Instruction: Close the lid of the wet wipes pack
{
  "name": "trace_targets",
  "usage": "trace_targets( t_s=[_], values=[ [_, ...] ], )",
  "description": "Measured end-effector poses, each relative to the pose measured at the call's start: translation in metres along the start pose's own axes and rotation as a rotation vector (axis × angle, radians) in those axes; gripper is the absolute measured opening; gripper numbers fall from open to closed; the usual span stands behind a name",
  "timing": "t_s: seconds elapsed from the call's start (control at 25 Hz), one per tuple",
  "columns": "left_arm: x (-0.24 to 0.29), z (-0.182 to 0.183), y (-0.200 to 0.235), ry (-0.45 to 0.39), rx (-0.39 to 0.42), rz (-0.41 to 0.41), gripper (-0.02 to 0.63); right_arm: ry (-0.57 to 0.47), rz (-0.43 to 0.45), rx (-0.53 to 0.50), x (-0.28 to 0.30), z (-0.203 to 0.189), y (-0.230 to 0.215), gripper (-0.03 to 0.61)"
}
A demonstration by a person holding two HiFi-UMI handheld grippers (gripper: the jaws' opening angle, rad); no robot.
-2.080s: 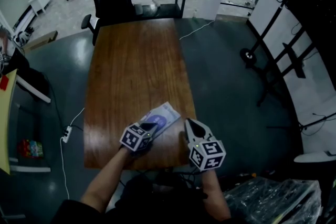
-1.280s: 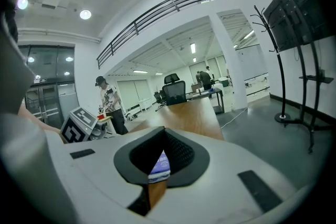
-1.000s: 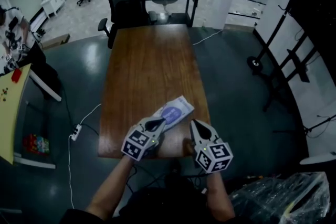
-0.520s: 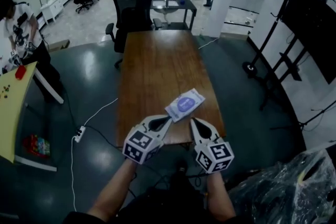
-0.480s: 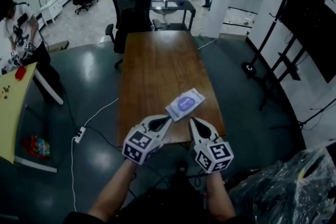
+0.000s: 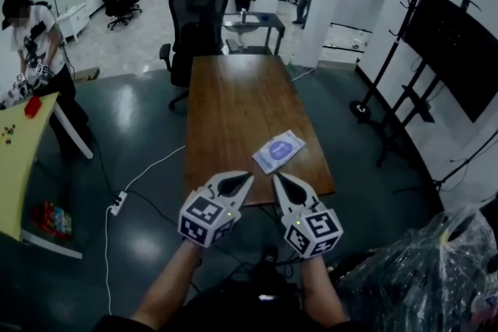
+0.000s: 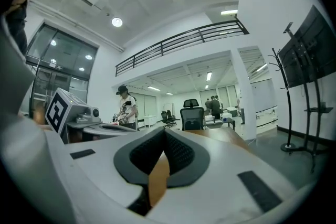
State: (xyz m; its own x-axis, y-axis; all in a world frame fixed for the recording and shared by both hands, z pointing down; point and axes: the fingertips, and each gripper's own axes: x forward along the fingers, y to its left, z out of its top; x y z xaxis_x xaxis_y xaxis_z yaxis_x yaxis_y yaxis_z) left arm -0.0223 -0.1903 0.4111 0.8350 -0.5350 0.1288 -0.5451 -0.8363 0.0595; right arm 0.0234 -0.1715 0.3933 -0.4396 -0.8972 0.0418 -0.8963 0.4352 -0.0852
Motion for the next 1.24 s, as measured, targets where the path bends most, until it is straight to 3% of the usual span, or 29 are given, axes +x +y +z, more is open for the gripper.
trace_targets(
  t_s=[0.44, 1.24],
  values=[
    [-0.032, 0.009, -0.021, -0.046, -0.003, -0.01, 0.0, -0.015, 0.02, -0.035, -0.021, 0.007, 0.031, 0.009],
    [-0.038, 0.009, -0.044, -0.034, 0.004, -0.006, 0.0, -0.037, 0.042, -0.033, -0.039, 0.015, 0.037, 0.009]
  ],
)
